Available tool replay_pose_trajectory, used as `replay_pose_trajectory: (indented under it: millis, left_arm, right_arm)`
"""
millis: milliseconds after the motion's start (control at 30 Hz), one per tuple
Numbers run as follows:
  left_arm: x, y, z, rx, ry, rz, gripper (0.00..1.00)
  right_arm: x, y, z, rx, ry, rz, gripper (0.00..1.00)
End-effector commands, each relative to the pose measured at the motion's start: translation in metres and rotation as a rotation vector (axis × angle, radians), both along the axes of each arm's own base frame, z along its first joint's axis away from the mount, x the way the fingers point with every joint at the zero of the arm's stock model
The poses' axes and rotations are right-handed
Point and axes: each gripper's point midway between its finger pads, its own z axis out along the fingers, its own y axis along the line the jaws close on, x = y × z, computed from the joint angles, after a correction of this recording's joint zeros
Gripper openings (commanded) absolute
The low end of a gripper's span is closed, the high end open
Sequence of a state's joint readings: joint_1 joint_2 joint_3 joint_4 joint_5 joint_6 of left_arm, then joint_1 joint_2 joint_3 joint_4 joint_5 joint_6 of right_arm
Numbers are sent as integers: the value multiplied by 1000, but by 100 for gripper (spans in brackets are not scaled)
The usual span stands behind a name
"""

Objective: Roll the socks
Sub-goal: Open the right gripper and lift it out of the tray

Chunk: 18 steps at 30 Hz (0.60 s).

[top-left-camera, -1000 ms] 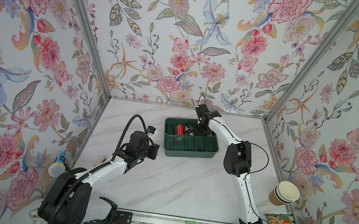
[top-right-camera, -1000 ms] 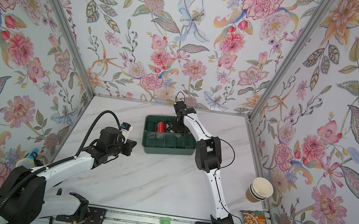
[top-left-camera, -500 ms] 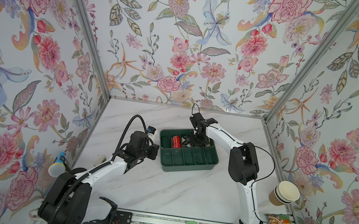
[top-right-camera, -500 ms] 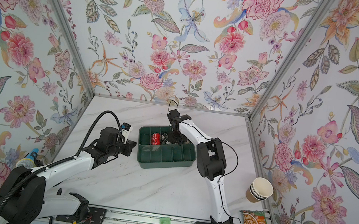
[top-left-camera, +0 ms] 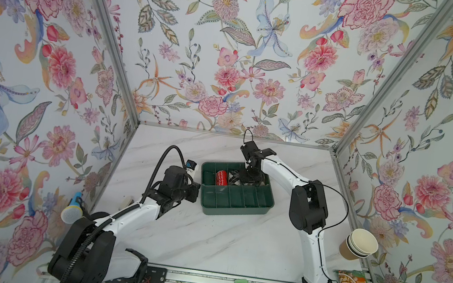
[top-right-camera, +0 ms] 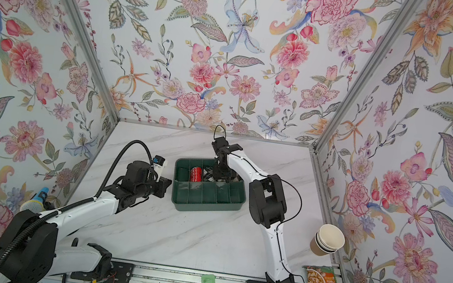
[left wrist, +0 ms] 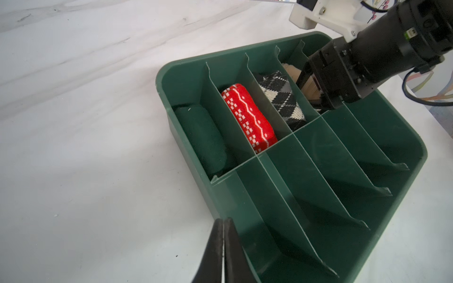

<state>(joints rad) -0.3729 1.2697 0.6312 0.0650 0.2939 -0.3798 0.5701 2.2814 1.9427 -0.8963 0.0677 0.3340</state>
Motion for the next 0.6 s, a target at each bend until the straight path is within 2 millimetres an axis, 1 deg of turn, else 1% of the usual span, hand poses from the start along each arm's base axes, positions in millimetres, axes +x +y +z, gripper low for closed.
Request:
replay_pose_trajectory:
  millis: [0, 167, 400, 467, 567]
  left_arm:
    - [7, 6, 10, 25, -30, 16, 8]
    - [7, 7, 11, 33, -31, 21, 9]
    - [7, 8, 12, 40, -35, 22, 10]
    - [8, 9, 12, 44, -36, 25, 10]
    - [8, 10, 14, 41, -47, 35, 10]
  right_arm:
    - [-11, -1, -10, -11, 39, -5, 52]
    - [-11, -2, 0, -6, 23, 1, 57]
    - [-19, -8, 0, -18, 31, 9, 59]
    - [-19, -8, 6, -19, 16, 11, 59]
    - [-16, -8, 23, 8, -30, 8, 60]
